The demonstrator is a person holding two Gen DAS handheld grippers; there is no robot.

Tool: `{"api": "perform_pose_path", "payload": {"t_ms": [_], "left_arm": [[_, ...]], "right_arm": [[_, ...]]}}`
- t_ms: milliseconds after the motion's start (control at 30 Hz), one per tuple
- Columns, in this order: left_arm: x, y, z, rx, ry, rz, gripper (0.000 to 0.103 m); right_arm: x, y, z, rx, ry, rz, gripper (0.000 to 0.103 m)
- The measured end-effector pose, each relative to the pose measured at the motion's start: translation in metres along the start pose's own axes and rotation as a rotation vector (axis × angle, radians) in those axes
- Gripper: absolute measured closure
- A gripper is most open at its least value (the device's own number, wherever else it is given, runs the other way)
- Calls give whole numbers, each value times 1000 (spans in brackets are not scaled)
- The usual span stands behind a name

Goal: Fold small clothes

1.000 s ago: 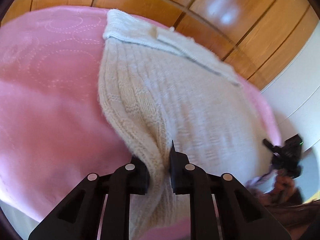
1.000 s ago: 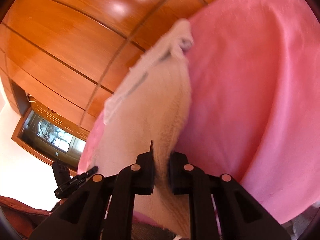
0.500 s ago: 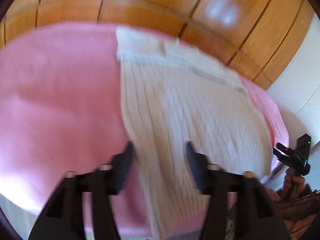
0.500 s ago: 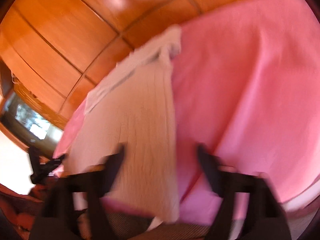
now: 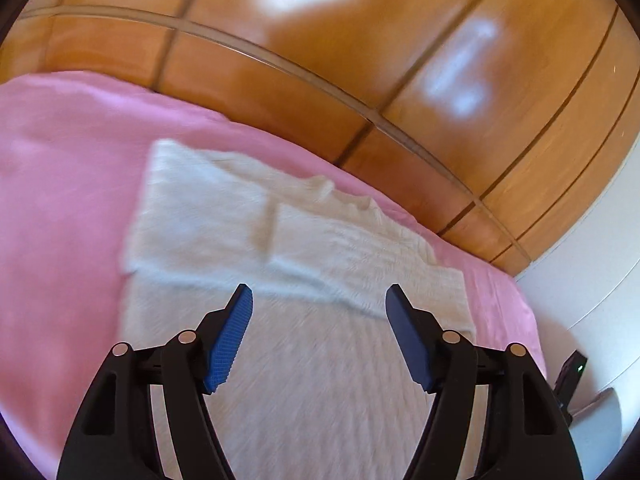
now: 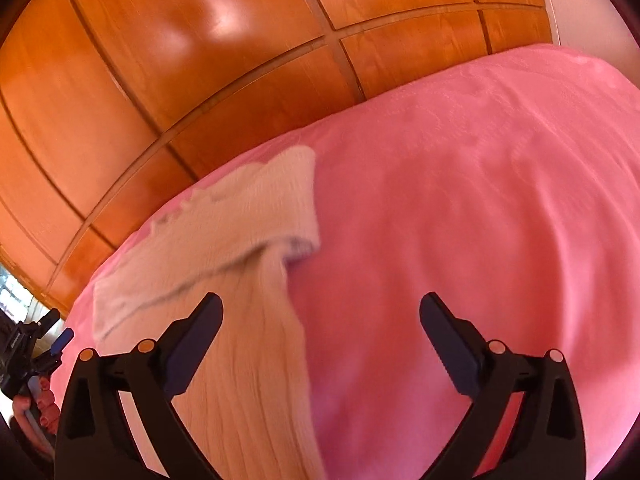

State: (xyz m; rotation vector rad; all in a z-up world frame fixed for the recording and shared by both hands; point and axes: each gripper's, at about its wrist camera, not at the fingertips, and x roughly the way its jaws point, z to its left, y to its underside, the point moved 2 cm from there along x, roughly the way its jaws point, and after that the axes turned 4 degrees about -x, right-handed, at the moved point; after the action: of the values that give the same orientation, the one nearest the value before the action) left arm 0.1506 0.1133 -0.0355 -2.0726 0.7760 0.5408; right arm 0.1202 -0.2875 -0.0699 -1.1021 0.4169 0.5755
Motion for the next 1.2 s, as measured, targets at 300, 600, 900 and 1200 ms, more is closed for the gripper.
{"api": "perform_pose_path", "payload": {"t_ms": [300, 600, 900, 1200], "left_arm": [[97, -12, -2, 57, -220, 57, 35], [102, 4, 15, 70, -209, -15, 83], [103, 8, 21, 64, -193, -32, 83], [103, 8, 24, 44, -171, -27, 82]], "right_arm": [[68, -8, 13, -64, 126, 88, 4], [81, -19, 14, -97, 195, 101, 4], [68, -63, 21, -235, 523, -122, 4], [101, -33, 21, -454, 676, 48, 2]]}}
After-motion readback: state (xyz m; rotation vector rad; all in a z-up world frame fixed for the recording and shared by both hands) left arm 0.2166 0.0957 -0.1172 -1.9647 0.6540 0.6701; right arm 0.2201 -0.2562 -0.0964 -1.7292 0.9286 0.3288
